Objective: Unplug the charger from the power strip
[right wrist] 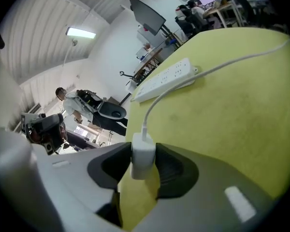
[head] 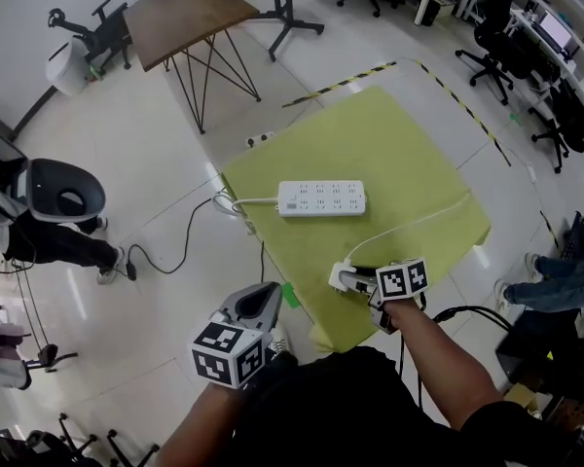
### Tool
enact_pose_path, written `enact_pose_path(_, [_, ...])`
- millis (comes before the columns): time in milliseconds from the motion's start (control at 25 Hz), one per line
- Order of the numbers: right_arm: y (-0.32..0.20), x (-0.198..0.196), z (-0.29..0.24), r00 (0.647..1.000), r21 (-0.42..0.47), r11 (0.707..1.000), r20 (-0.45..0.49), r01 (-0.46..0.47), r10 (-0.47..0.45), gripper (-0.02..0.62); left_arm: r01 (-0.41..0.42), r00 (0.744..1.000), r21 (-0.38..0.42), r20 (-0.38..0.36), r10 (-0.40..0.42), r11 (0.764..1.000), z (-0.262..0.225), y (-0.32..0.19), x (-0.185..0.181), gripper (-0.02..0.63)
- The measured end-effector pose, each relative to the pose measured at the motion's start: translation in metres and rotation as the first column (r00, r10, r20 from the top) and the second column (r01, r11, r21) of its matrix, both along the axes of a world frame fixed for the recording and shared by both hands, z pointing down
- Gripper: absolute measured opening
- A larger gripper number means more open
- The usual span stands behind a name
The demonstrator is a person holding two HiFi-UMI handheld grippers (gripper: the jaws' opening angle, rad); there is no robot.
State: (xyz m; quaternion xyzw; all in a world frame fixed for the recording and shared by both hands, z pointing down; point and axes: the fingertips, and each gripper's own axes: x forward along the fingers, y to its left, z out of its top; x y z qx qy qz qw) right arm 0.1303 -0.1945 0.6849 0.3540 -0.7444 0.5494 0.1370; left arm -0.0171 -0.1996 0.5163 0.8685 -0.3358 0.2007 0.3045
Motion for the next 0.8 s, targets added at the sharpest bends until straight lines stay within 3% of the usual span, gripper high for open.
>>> enact_pose_path(200, [-0.008,0.008,0.002,0.994,-0.005,0.997,-0.075,-0.075,0.075,0.173,-0.018,1.000,0.009,-0.008,0.018,1.000,-0.002,-0.001,-0.005,0.006])
enact_pose_path(320, [-0.008,0.012,0.004,0.984,0.007,0.998,-0.166,-0.063,0.064,0.205,-0.025,1.000,0.014,-0.013,0.025,1.000,-0.003,-0.001,-0.008,0.006])
enact_pose_path(480, [-0.006,0.012,0.004,0.975,0.014,0.998,-0.214,-0.056,0.058,0.216,-0.030,0.999,0.016,-0.023,0.030,0.999,-0.003,0.000,-0.016,0.006])
enact_pose_path(800, [0.006,0.029,-0.005,0.922,0.065,0.992,-0.368,-0.106,0.123,0.218,-0.075,0.995,0.025,-0.062,0.076,0.997,-0.005,0.000,-0.035,0.006])
